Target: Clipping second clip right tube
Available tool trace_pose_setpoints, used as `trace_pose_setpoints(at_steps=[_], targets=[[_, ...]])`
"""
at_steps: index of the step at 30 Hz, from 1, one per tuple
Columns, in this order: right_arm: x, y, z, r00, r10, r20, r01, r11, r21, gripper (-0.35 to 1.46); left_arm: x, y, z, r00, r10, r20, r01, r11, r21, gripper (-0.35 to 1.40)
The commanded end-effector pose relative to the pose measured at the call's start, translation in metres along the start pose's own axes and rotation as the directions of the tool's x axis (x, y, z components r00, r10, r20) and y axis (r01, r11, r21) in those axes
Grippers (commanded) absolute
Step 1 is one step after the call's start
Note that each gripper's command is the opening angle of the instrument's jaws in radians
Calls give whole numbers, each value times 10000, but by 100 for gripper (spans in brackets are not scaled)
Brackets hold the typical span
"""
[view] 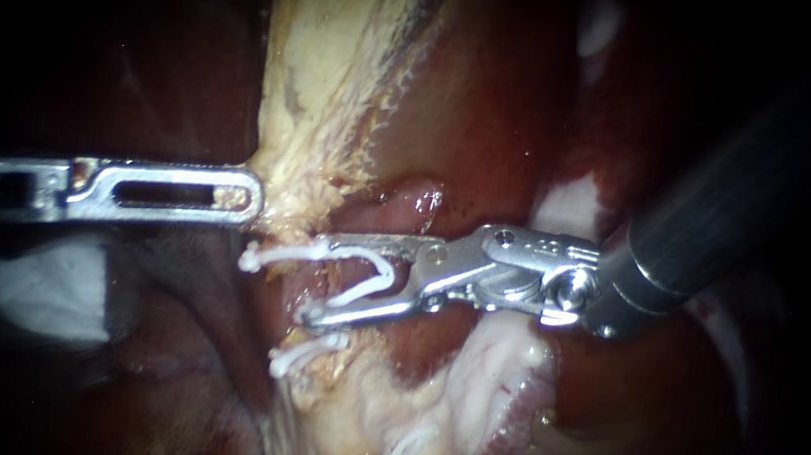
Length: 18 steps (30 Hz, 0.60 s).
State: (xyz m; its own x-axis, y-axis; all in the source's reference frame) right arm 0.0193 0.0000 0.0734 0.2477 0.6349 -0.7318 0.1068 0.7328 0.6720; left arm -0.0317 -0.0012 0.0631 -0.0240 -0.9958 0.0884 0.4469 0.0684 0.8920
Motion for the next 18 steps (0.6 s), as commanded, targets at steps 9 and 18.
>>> trace_pose_setpoints(at_steps=[9,18], targets=[[0,0,0,10000,0,0,0,10000,0,60,0,0,0,10000,0,-18,0,10000,15,-35],[1,-6,-6,10000,2,5,-2,10000,57,60,-1,0,-1,10000,1,-27,0,10000,22,-35]])
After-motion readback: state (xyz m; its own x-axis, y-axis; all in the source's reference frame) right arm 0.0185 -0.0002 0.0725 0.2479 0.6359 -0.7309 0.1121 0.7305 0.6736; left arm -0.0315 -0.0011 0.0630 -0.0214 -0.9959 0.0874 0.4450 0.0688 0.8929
